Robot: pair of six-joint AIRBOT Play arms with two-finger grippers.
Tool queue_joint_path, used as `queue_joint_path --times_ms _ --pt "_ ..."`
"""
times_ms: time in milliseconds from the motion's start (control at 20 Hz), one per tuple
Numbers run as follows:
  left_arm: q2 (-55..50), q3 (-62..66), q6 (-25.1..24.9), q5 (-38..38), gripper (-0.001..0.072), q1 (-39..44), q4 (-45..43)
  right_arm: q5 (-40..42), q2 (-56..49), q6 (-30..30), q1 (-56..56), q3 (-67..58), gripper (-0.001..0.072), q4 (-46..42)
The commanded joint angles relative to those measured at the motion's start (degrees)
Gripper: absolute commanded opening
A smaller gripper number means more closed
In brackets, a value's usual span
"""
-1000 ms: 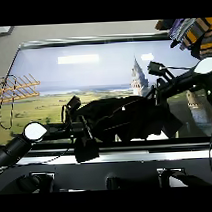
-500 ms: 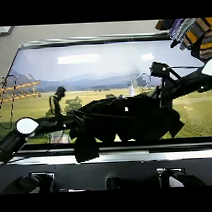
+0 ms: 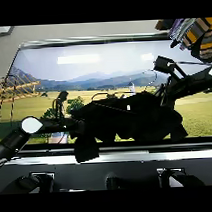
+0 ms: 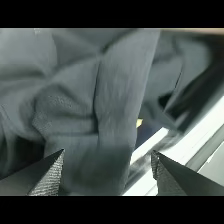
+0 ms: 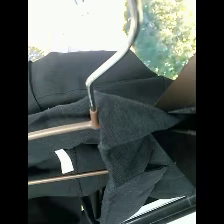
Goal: Fold the clothes and pants, and hang the long-sleeved shirts on hangers.
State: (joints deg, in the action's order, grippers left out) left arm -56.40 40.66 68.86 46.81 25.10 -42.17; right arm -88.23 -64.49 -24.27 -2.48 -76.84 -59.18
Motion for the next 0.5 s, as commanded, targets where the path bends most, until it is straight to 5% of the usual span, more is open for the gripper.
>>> queue_joint_path --times_ms 0,250,350,450 --pt "-2.01 -0.02 2.75 0.07 0.0616 4.57 -5.25 -0.02 0.15 -2.23 0.0 -0.04 0.0026 -0.11" --pt "-5.64 -0.02 8.26 -3.02 0.0593 7.13 -9.29 -0.33 0.15 -3.43 0.0 -0.04 0.0027 -0.07" --pt "-7.48 -0.02 9.81 -3.82 0.0373 7.13 -9.22 -0.42 0.24 -5.44 0.0 -0.04 0.0027 -0.07" --pt "-8.85 0.0 9.79 -5.07 0.0306 7.13 -7.32 -0.55 0.63 -5.81 0.0 -0.04 0.0026 -0.04"
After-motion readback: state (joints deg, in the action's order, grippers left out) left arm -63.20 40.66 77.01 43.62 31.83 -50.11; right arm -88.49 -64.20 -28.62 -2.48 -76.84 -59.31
